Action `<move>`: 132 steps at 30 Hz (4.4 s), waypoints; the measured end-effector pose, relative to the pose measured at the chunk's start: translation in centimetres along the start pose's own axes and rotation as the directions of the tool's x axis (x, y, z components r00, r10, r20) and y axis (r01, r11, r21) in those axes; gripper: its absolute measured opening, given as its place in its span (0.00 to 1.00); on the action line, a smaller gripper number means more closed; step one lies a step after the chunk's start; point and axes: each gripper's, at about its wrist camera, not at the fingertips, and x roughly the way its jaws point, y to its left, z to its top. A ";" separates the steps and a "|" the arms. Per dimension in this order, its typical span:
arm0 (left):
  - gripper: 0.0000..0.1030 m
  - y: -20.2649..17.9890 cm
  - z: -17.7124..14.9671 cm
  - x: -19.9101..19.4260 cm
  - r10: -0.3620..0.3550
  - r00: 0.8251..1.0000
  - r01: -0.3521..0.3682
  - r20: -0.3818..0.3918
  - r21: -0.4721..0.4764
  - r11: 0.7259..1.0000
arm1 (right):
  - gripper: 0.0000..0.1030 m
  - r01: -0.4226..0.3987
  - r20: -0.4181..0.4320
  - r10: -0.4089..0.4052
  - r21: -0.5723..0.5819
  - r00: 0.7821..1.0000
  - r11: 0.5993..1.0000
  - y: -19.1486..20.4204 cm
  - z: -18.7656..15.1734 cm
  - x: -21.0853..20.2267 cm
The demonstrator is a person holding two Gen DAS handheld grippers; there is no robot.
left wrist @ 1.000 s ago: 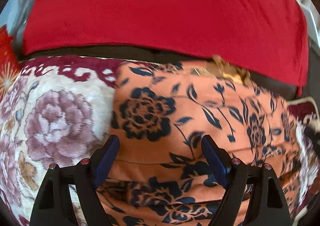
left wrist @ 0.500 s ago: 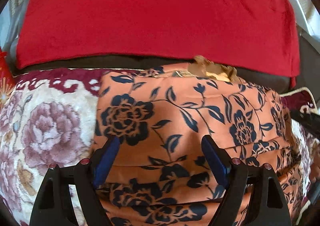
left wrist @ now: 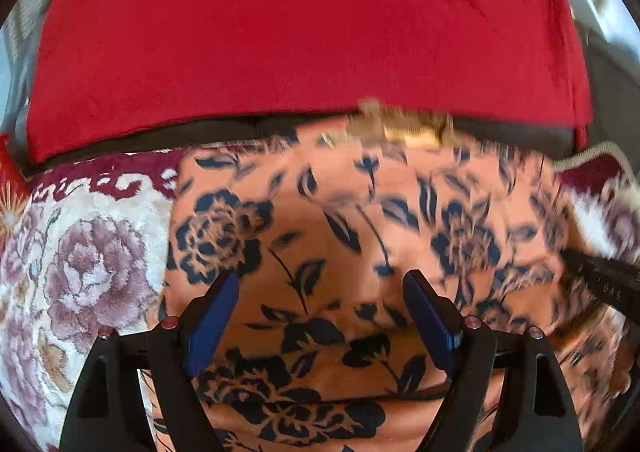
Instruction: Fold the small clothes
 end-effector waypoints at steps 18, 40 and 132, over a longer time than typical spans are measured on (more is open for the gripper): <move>0.82 -4.0 -1.0 -7.2 -0.033 0.970 0.026 0.239 0.030 0.999 | 0.15 0.329 0.394 -0.243 -0.166 0.886 0.929 4.8 -2.7 -12.1; 0.83 -2.3 -1.5 -11.4 0.027 0.951 -0.037 0.307 0.027 0.999 | 0.83 0.249 0.569 -0.099 -0.193 0.817 0.949 7.1 -4.8 -17.4; 0.67 10.0 -25.8 -14.1 -0.153 0.983 0.115 -0.098 -0.316 0.942 | 0.33 -0.165 -0.020 0.174 0.224 0.985 0.961 -11.7 -24.9 -12.7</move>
